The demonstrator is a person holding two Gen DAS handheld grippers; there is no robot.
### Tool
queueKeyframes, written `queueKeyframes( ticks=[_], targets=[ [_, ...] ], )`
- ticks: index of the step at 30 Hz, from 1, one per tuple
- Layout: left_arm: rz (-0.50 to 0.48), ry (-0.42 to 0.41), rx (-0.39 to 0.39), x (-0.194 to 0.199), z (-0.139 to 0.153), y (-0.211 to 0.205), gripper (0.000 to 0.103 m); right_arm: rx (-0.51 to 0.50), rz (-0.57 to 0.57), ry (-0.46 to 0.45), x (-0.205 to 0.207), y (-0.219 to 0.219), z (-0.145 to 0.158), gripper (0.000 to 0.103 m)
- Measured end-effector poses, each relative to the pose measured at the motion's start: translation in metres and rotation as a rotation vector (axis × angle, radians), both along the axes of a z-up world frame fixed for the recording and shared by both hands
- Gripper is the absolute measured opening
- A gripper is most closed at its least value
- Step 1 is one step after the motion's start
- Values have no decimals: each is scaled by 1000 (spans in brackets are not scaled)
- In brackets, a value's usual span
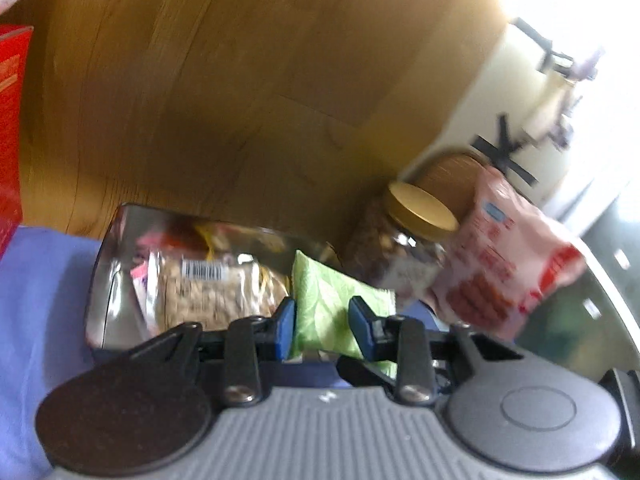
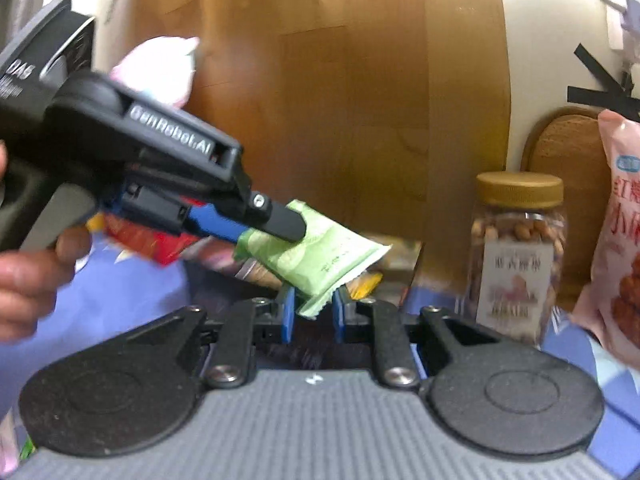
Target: Organize snacks
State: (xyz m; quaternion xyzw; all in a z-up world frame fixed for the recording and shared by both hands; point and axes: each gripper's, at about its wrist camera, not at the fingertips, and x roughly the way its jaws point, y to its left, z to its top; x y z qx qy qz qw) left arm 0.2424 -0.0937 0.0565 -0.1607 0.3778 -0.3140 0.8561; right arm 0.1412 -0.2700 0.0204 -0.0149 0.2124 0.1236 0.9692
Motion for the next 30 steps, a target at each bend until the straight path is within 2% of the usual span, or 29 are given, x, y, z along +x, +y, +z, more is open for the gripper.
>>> queueKeyframes(
  ticks=[1,3,6,7,12,16,20,22,25,30],
  targets=[
    [5,4,5,6,-3,-4,29,-16,-17,4,6,1,-2,29],
    [10,26,12,14,-13,-11,29,-51,-59,17,20,-1,-8,30],
    [21,51,42,16,-26,-20,32,-80,-142,-7,18,-9,-11,46],
    [24,49,47,14,-28,-19,32,-53,-153,-14,13,-16,-10,49],
    [12,19,33,-7,-22,-1,32,86,-168,4,-25,-41,-10,49],
    [-31,17,17,-42,-21,30,32,217,-106,98,-64,-48,-28,49],
    [-82,67,60,-78,-35,54,32,297,29,190,-103,-27,-40,49],
    [-106,106,86,-95,-48,63,37,313,105,213,-118,-10,-45,49],
    [-142,129,106,-112,-59,69,40,310,189,245,-131,12,-47,49],
    [-193,160,115,-123,-70,59,40,182,219,262,-129,46,-53,49]
  ],
)
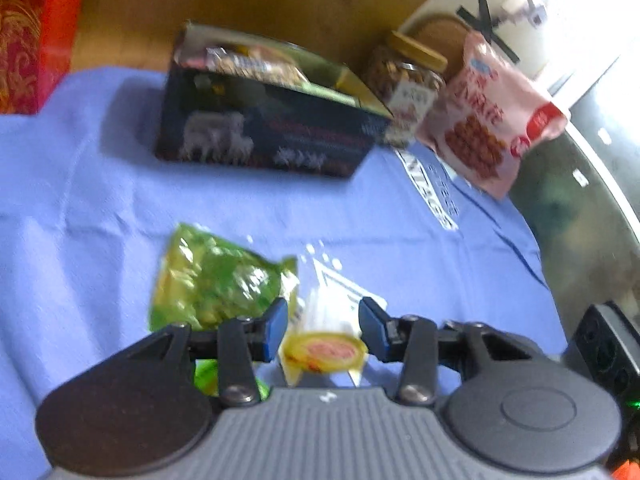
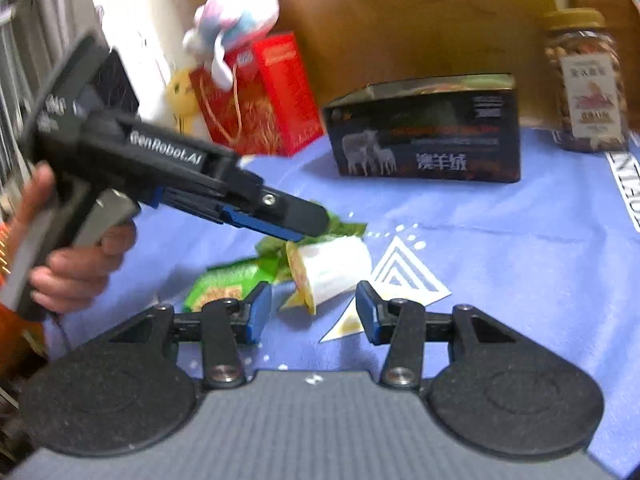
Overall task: Organize snacks
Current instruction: 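Grasp the yellow jelly cup with the left gripper, then carry the jelly cup over the tin box and open the left gripper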
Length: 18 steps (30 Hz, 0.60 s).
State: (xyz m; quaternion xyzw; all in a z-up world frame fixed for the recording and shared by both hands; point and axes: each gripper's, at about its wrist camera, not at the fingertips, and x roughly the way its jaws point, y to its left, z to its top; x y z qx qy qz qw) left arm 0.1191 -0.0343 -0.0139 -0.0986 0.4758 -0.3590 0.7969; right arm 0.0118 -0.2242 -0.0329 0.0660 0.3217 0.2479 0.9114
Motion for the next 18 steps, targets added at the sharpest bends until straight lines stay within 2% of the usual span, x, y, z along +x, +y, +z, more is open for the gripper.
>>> queueKeyframes(
  ticks=[3,5,7,12,18],
  targets=[
    [-20,1,15,-6,-7,-7,41,-32,7,3,9,5,-4,43],
    [-1,0,21,-10,-8,-9,41,-62,-12,-15,10,6,-4,27],
    [2,-8,8,-9,-2,-8,41,-40,-23,-12,10,-1,-5,26],
    [25,-83,-67,8,29,-9,41,-48,-65,-134,21,-6,18,26],
    [145,-170,-132,65,61,-10,41,-55,-111,-233,89,-4,46,23]
  ],
)
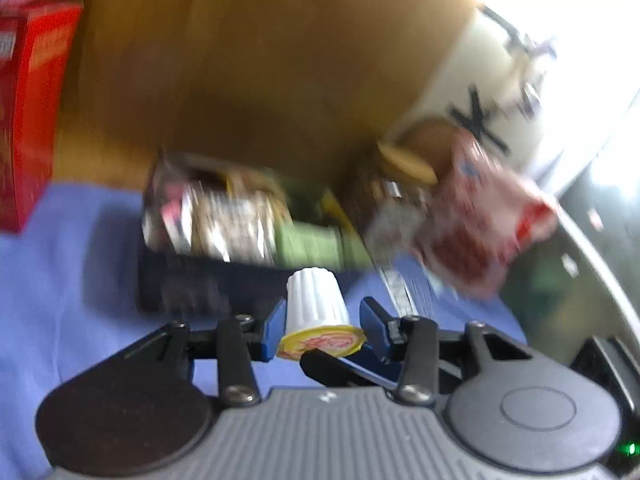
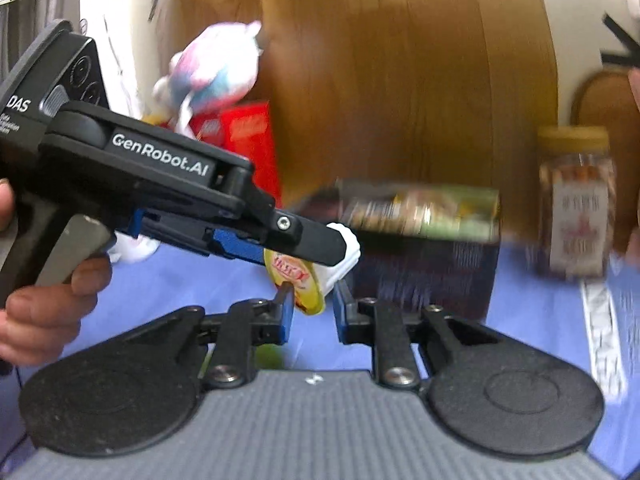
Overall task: Organize snacks
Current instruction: 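Carry the jelly cup over the tin box and open the left gripper, then grasp the green cracker packet with the left gripper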
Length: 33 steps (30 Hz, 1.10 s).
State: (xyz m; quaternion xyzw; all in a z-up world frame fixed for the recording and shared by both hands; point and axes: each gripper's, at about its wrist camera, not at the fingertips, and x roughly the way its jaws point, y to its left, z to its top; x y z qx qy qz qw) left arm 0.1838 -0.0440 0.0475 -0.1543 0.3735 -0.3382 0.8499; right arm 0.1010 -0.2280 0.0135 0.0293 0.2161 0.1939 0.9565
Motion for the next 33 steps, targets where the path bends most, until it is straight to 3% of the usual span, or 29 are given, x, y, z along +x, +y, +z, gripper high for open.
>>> queueKeyframes(
  ticks=[6,10,12,16,20,24,30,33],
  targets=[
    [141,-24,31,60,3,-1,43,-4,-34,-10,73,18,-1,25],
    [192,0,100,76,-13,0,45,-41,-62,-4,91,30,-8,28],
    [191,-10,105,74,-15,4,50,-26,-66,-11,85,27,-6,32],
    [163,-30,60,50,-14,19,51,68,-48,11,61,11,-2,33],
    [122,-13,20,18,-20,43,51,163,-16,115,26,-5,-17,34],
    [81,78,33,-8,-42,66,51,265,-4,281,-8,-18,-46,35],
    [50,248,7,-25,-85,84,51,385,-30,397,-21,-22,-71,35],
    [67,231,-50,-36,-92,88,54,420,-5,405,-22,-9,-72,36]
  ],
)
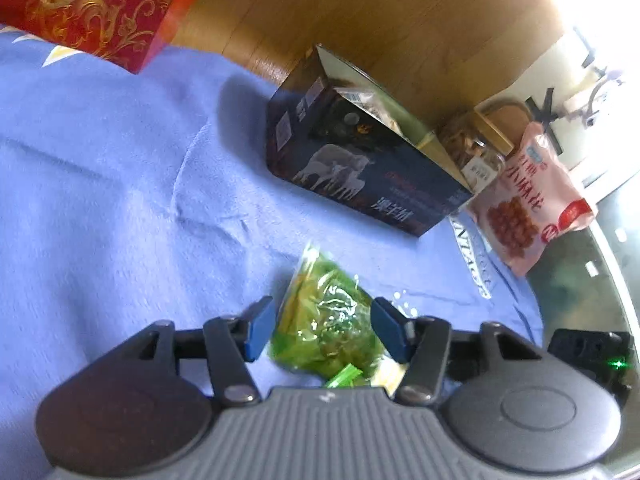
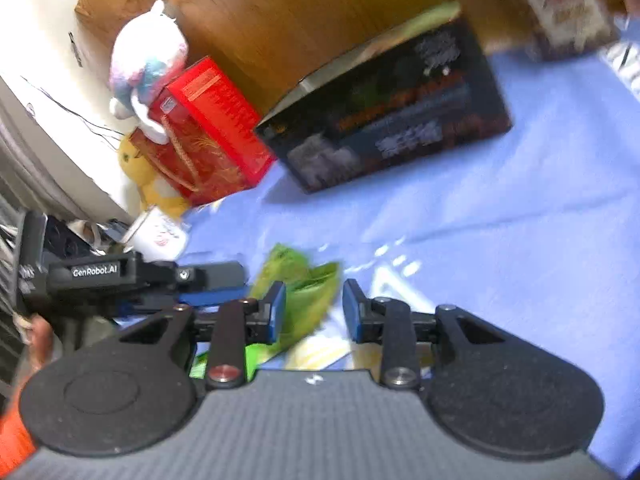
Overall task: Organize snacks
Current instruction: 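Grasp the green cracker packet with the left gripper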
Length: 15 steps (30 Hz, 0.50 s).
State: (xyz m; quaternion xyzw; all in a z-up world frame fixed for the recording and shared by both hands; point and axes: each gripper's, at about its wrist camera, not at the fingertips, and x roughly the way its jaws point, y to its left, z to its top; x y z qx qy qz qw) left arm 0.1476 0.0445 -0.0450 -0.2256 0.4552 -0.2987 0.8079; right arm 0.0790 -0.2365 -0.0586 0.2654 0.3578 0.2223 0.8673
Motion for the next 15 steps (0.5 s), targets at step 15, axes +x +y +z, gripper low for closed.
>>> queueKeyframes(
  ticks=[15],
  targets=[
    [-39,31,-94,-7,7,-17,18,52,-23,-12,-6,2,0,9]
  ],
)
